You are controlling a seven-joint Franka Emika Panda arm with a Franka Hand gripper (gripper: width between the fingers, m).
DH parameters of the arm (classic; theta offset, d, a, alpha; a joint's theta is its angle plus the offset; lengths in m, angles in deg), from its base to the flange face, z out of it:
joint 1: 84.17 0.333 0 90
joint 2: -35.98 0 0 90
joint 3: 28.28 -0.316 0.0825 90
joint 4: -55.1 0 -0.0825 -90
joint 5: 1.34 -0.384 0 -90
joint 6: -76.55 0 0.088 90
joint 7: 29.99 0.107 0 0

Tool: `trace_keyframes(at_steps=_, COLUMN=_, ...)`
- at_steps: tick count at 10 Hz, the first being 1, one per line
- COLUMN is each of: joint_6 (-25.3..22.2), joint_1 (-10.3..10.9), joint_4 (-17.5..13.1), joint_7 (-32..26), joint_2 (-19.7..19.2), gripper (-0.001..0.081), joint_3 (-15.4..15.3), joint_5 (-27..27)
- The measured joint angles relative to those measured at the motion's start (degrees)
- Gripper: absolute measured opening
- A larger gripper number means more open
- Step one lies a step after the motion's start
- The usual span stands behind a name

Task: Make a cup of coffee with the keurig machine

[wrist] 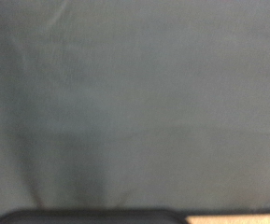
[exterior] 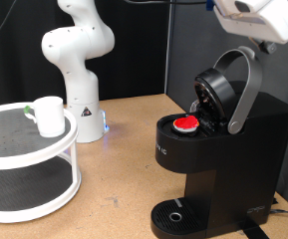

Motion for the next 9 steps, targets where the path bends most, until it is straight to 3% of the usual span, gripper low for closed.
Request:
trace_keyframes(at_steps=1, joint_6=0.31, joint_1=-0.24, joint_4=0.84, joint_7=0.00, joint_2=-0.02, gripper=0.0040, joint_3=0.08, joint_5=0.91)
trace_keyframes(at_steps=5, joint_6=1.75, joint_1=-0.79, joint_4=2.26, joint_7=-1.68, joint_2=0.22, gripper=0.0003, joint_3=1.20, joint_5=-0.50)
trace_keyframes(at_steps=9, joint_6=-0.28, joint_1=-1.18, joint_4=2.74, joint_7=-4.20, joint_2=1.22, gripper=0.0000, joint_3=2.95, joint_5=-1.99)
